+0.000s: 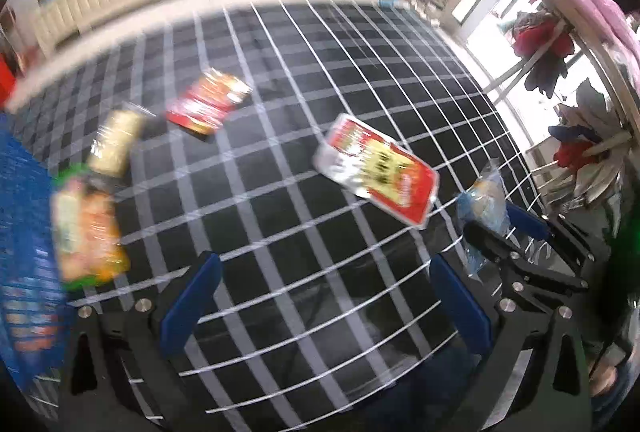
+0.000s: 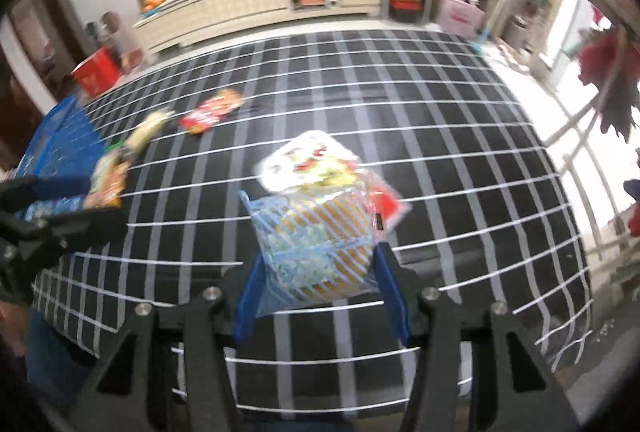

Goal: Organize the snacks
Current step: 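Grasp the red Suan Niu Du pack with the left tool while the right tool holds the bun bag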

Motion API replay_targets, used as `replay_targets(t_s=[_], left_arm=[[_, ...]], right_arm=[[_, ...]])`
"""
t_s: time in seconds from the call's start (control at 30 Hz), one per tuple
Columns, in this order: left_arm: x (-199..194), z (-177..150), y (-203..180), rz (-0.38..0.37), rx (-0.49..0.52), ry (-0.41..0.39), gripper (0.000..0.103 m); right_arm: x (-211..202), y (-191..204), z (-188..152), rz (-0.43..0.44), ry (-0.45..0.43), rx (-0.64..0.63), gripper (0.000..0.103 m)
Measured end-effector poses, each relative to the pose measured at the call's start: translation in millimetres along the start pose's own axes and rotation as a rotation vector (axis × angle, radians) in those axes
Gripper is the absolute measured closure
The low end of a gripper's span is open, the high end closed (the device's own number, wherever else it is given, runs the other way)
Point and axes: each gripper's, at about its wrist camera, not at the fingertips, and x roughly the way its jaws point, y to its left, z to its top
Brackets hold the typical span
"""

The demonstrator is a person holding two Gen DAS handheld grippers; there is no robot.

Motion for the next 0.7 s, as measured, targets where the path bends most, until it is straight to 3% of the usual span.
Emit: replay_targets(t_s=[0.1,0.3,0.7], left_arm=[[39,12,-14,-0.043,-0.096,0.077,0.000],[92,24,-29,-0.012,-0.345,0.118,0.000],[147,54,-70,0.235,-0.624,0.127,0.000]], right_arm=[[5,-35,3,-0.020,0.003,0.036,0.045],[15,-88,11,-0.055,0.000,0.070,0.045],[17,-134,19,-0.047,-0.029,0.091,0.045]])
